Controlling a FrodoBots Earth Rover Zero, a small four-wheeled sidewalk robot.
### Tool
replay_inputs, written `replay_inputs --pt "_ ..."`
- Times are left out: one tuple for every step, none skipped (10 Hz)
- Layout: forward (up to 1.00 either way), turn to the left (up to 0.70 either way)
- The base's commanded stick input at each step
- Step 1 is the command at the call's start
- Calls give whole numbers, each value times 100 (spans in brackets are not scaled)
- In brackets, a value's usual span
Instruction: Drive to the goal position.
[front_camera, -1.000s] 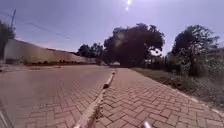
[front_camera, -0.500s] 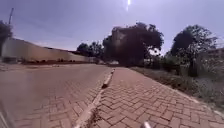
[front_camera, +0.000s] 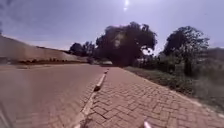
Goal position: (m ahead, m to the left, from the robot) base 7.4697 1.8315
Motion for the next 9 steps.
replay_inputs --pt "70 -35" --pt "70 -35" --pt "70 -35" --pt "70 -35" --pt "70 -35" --pt "70 -35" --pt "70 -35" --pt "70 -35" --pt "70 -35"
